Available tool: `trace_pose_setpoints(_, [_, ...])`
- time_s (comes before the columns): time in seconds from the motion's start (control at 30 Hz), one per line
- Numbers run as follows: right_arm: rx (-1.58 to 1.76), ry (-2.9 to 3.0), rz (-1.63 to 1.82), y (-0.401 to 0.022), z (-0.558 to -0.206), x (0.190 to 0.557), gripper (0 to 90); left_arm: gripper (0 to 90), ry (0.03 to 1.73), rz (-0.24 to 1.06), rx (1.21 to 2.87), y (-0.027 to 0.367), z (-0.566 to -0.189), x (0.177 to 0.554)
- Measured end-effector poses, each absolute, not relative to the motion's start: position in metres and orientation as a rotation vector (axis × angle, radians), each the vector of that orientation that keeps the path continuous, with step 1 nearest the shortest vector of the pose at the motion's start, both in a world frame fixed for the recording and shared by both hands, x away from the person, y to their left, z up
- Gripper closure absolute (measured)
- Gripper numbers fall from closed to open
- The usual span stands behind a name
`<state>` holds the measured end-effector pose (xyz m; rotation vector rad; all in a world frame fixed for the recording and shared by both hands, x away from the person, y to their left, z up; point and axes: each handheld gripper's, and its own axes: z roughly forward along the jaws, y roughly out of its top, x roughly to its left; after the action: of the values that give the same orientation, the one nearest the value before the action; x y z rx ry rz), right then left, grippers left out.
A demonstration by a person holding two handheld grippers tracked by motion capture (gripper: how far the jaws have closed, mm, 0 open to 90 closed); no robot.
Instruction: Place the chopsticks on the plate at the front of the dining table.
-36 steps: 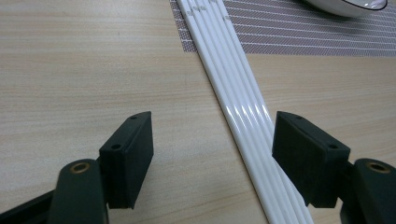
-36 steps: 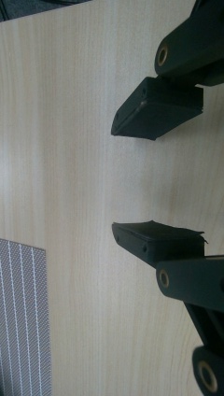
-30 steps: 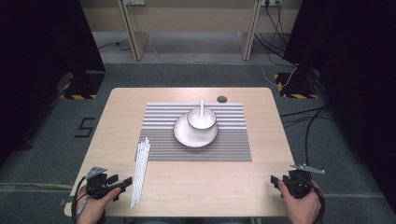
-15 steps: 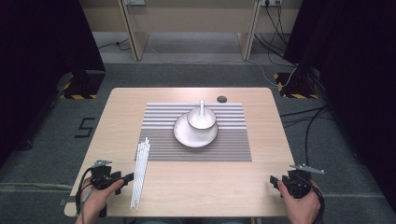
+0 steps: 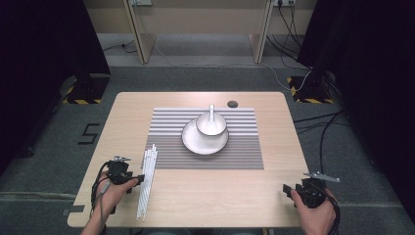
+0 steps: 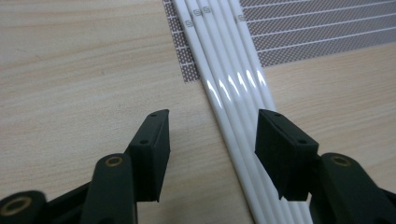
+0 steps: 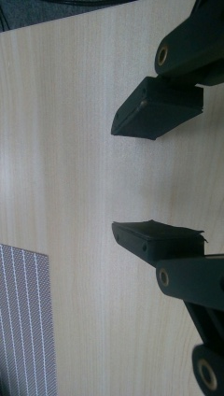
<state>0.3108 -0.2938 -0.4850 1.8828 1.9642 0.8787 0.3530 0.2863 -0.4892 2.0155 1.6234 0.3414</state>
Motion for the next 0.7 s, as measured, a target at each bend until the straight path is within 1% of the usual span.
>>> trace_pose_setpoints(0.2, [1.896,1.967,0.881,-0.294,-0.486,0.3111,46.7,48.8,1.646,0.351,2.036,0.2861,-0.4936,0.3557])
trace_pose_setpoints(0.33, [1.895,1.969,0.883,-0.2936,-0.4858,0.3111,46.7,53.4,1.632,0.377,2.074,0.2858,-0.4938,0.3566])
trace_pose_setpoints(0.37, [1.891,1.972,0.882,-0.2936,-0.4858,0.3111,46.7,55.1,1.632,0.377,2.074,0.2858,-0.4938,0.3566])
trace_pose_setpoints(0.47, [1.894,1.972,0.881,-0.2932,-0.4859,0.311,46.8,63.8,1.591,0.418,2.152,0.2857,-0.4926,0.3571])
trace_pose_setpoints(0.57, [1.89,1.973,0.882,-0.2936,-0.4861,0.3112,46.8,71.2,1.573,0.418,2.167,0.2869,-0.4923,0.3572])
trace_pose_setpoints(0.67, [1.885,1.973,0.884,-0.2941,-0.4866,0.3115,46.8,80.5,1.56,0.398,2.187,0.2889,-0.4914,0.3572])
trace_pose_setpoints(0.7, [1.895,1.972,0.885,-0.294,-0.4868,0.3114,46.7,82.3,1.559,0.392,2.217,0.2909,-0.49,0.3573])
